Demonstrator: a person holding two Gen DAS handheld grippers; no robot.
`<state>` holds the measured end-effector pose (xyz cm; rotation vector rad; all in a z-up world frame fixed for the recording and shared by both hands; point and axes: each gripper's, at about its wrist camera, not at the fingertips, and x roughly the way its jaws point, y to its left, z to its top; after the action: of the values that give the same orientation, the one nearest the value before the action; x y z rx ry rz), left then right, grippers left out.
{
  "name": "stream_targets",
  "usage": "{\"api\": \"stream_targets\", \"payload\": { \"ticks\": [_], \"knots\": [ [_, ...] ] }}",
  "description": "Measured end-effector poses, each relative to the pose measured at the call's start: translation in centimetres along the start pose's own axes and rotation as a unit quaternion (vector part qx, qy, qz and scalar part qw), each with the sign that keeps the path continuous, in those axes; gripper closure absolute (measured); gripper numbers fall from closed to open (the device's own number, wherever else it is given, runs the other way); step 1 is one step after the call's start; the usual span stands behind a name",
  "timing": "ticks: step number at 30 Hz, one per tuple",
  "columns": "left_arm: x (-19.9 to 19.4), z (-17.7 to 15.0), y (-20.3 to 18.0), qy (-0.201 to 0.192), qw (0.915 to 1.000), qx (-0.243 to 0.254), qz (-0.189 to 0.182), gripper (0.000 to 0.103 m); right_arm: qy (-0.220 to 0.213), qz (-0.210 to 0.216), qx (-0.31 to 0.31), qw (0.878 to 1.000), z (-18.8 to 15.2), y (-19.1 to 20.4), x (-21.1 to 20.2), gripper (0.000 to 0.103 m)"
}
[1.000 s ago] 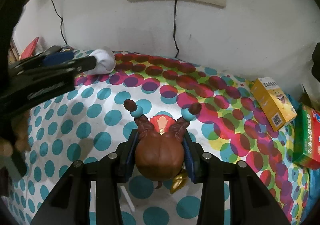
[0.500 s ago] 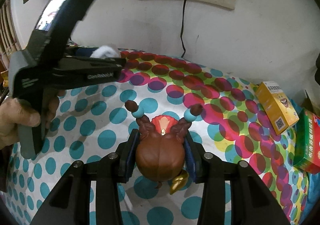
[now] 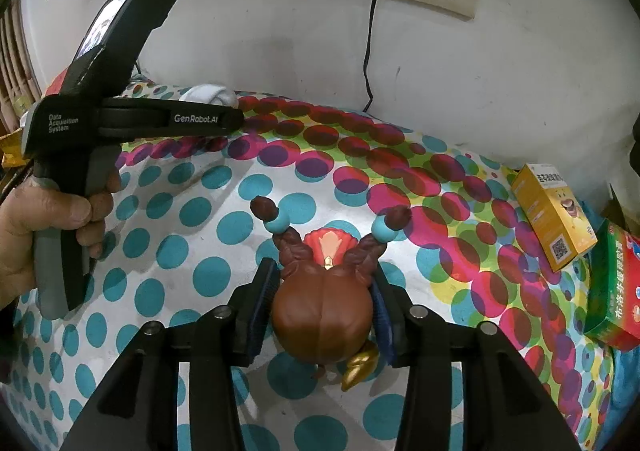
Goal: Organize objects
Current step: 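Grasp the white sock with the left gripper while the right holds the reindeer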
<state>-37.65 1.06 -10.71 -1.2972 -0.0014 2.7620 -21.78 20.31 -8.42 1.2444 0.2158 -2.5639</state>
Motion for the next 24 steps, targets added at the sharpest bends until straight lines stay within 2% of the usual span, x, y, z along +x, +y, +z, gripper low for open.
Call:
{"api": "stream_targets", "payload": {
  "ticks": [3, 8, 13, 18, 24],
  "knots": [
    [-0.2, 0.0, 0.1, -0.01, 0.9999, -0.006, -0.001, 0.059, 0.0, 0.001, 0.0, 1.0, 0.1, 0.0, 0.1, 0.06],
    [-1.1, -0.4, -0.6, -0.028, 0.9992, 0.006, 0.028, 0.059, 0.0, 0.0, 0.0, 1.0, 0.2, 0.0, 0.3, 0.06],
    [-1.9, -1.9, -2.2, -0.004, 0.9998, 0.015, 0.01, 0.059, 0.0, -0.001, -0.001, 1.0, 0.2, 0.0, 0.4, 0.06],
    [-4.6, -3.6, -3.4, -0.007, 0.9998, 0.014, -0.014, 0.059, 0.001, -0.002, 0.002, 1.0, 0.2, 0.0, 0.5, 0.059],
    [-8.2, -7.4, -4.8, -0.01, 0.9994, 0.032, -0.01, 0.059, 0.001, -0.005, 0.004, 1.0, 0.4, -0.2, 0.9, 0.057]
  ]
}}
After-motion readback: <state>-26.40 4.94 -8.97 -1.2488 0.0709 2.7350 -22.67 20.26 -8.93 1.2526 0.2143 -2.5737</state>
